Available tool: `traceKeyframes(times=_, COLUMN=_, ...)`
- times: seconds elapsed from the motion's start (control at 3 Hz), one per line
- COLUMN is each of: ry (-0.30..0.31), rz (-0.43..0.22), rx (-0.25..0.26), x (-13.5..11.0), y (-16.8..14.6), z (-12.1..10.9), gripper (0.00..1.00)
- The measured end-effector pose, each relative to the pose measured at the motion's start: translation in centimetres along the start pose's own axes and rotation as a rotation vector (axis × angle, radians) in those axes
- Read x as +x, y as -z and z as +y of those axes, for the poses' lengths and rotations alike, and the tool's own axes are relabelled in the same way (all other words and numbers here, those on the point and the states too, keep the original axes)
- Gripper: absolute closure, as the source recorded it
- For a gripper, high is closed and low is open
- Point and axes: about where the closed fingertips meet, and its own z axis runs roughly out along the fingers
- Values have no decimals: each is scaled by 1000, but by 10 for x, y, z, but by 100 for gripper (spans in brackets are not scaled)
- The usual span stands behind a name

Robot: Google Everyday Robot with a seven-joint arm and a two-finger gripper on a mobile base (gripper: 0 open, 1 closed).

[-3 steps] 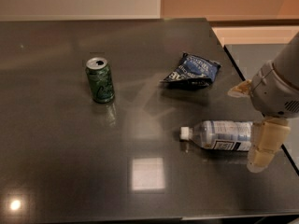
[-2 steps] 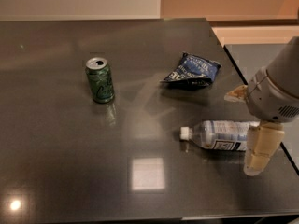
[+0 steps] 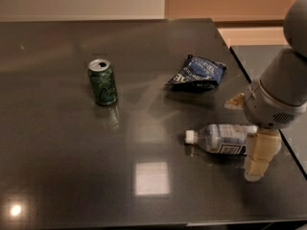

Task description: Pick blue plastic bottle

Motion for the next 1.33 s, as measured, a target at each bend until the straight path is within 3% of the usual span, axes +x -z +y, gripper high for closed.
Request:
traceKeyframes(times=0.67, ry=-30, rz=56, rx=-9, x=9, y=-12, z=-7, gripper=41)
traceKeyframes(times=1.33, ry=-3, rz=33, rx=35, x=-12, y=31, z=-11, gripper=88)
